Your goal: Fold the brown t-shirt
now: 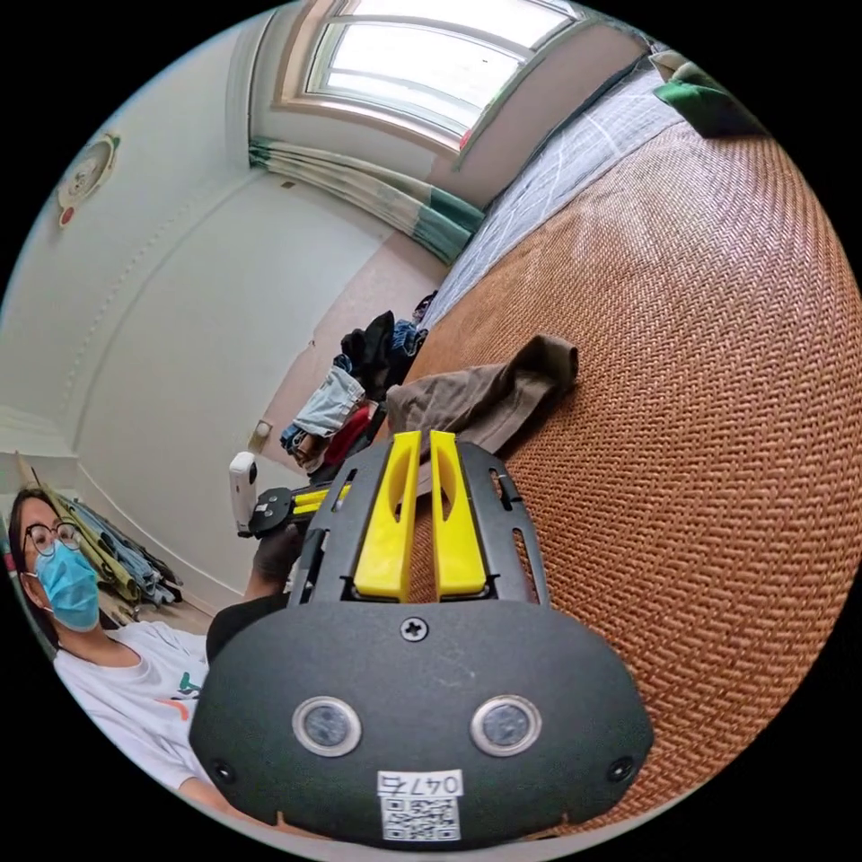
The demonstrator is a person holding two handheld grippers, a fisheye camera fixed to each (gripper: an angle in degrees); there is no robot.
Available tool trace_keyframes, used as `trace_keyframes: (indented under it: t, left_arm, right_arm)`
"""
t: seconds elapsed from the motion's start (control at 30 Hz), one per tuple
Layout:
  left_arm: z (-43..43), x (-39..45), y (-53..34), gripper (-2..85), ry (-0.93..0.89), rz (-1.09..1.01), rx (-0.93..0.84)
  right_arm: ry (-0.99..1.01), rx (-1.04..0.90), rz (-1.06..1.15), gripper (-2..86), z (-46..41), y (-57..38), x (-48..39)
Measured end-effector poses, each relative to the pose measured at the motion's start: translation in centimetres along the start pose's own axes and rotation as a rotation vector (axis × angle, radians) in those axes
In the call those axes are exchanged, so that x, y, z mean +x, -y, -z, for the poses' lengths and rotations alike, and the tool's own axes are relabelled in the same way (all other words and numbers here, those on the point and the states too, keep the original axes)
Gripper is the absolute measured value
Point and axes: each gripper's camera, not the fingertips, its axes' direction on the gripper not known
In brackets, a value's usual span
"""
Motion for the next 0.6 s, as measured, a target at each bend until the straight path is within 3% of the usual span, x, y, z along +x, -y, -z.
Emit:
trace_keyframes:
  t: [0.13,0.4,0.5,0.6]
  left_arm:
    - [-0.2,6.1,6.8,2.1,-0.017,-0.106,-0.067]
    - [-1.6,17.3,18.6,1.4,-0.796,-0.424,0.022]
    - [-2.5,18.2,21.7,1.3,-0.860,-0.411,0.054]
    - [-1.4,18.2,23.1,1.2,-0.815,-0.385,0.132]
  right_arm:
    - [0.019,0.039,-0.006,-0.8,0.9,-1.7,1.4]
    - [0.025,0.112,-0.008,-0.8,2.4,-5.1,3.8]
    - [0.016,0.169,-0.020,-0.6,3.3,-6.5,4.6]
    - [-0.010,0.196,-0.042,0.2,3.7,-7.5,5.3]
